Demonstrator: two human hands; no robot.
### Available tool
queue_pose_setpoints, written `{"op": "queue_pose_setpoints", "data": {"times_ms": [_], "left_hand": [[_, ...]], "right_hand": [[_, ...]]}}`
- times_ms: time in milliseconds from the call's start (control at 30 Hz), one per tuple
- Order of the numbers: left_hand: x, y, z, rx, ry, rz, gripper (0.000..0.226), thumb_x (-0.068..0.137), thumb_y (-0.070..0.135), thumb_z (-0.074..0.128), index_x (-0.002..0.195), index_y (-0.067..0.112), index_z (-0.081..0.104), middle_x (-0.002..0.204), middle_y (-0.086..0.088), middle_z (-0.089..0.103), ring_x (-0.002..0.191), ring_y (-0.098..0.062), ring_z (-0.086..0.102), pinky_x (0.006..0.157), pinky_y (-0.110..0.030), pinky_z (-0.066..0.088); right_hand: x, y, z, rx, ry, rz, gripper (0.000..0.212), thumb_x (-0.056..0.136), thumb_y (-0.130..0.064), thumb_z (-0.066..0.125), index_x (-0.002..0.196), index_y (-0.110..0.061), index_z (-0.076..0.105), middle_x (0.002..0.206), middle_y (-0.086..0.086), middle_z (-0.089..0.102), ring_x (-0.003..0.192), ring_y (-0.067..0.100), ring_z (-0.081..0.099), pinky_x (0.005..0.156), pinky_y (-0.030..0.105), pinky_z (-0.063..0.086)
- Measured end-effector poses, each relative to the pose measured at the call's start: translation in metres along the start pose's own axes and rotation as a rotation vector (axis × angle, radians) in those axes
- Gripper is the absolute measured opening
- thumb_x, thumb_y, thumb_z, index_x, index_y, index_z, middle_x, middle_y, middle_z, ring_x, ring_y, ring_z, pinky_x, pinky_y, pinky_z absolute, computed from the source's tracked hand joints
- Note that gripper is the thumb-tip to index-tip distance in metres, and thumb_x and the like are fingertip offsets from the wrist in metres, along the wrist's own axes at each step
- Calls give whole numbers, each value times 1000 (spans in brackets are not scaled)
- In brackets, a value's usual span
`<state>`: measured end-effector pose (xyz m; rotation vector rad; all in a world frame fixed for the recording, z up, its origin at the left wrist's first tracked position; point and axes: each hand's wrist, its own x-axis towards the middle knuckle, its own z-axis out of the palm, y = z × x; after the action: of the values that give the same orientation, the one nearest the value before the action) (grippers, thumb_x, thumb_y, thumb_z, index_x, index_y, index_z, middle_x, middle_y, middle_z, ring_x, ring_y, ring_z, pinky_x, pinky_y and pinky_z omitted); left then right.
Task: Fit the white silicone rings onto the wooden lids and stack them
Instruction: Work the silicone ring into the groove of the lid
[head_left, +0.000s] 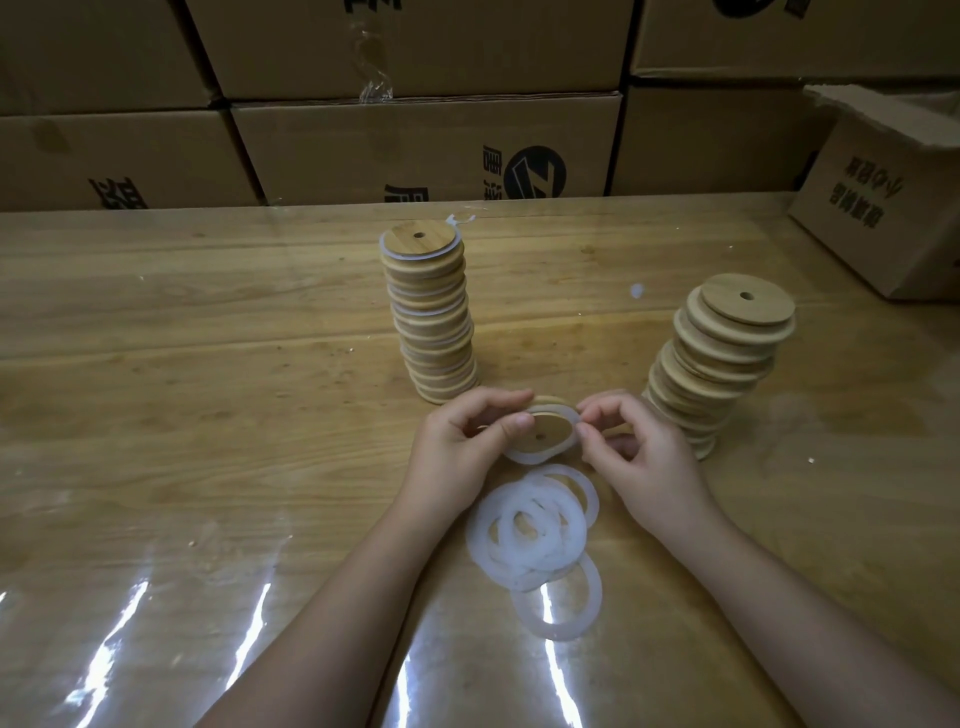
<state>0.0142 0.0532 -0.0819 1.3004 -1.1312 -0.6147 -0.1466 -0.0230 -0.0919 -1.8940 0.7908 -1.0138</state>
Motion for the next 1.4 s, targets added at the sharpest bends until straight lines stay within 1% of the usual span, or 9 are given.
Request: {"op": "queue_pose_setpoints", "data": {"times_ms": [267,533,700,833,967,1100,1167,1300,1400], "left_hand": [[2,-4,-1,-15,9,8,28,80,4,69,90,30,69,86,16,73,83,0,67,74,-13,49],[2,-4,-1,-37,7,-7,25,81,4,68,92,26,69,85,15,73,83,0,67,74,-13,49],[2,-4,-1,-37,1,-12,24,82,3,68,94,24,69,84,14,73,83,0,67,74,-13,49],[3,-4,-1,-25,7,-17,25,82,6,69,93,29,69,86,13,73,84,-2,67,75,-15,50],[3,-5,-2,-17,5,-19,25,82,9,69,93,32,69,88,12,73,86,-4,67,76,-16,50],[3,-5,-4,-25,15,-52,24,83,8,68,94,30,68,89,8,73,88,-8,68,79,-21,52],[4,-5,-4,-39,21,-75,22,83,8,68,94,27,68,90,7,73,88,-8,67,80,-24,51],[-1,-3,0,132,-25,18,19,84,21,63,102,28,64,94,10,67,90,-1,61,81,-17,48],[-4,-3,5,357,-71,162,26,84,30,63,109,23,66,97,8,65,94,-1,57,84,-15,43]], "right_hand": [[1,3,1,-6,19,59,13,84,-3,62,83,-16,60,93,-1,65,69,20,62,65,33,54],[2,5,1,-23,-20,71,11,82,-1,63,81,-13,62,85,-2,63,65,4,57,57,12,45],[3,7,0,-39,-47,79,16,82,-2,63,80,-18,60,80,-4,60,63,-1,54,57,11,42],[2,9,1,-169,-34,24,17,80,-4,64,81,-19,57,79,-9,58,64,-3,54,56,7,39],[1,10,1,-301,-39,-33,16,80,-11,62,81,-25,53,81,-13,56,69,5,58,58,18,46],[1,9,1,-224,-67,-6,24,81,-11,64,78,-31,52,81,-13,57,72,3,57,59,11,43],[1,8,1,-188,-84,-5,21,82,-11,64,76,-28,55,81,-11,56,71,5,56,59,11,42],[1,7,0,-199,-95,-23,15,83,-7,64,79,-20,57,83,-8,57,73,9,57,61,18,45],[1,4,0,-153,-71,-76,11,82,0,63,81,-11,61,87,-5,59,76,8,58,62,16,46]]}}
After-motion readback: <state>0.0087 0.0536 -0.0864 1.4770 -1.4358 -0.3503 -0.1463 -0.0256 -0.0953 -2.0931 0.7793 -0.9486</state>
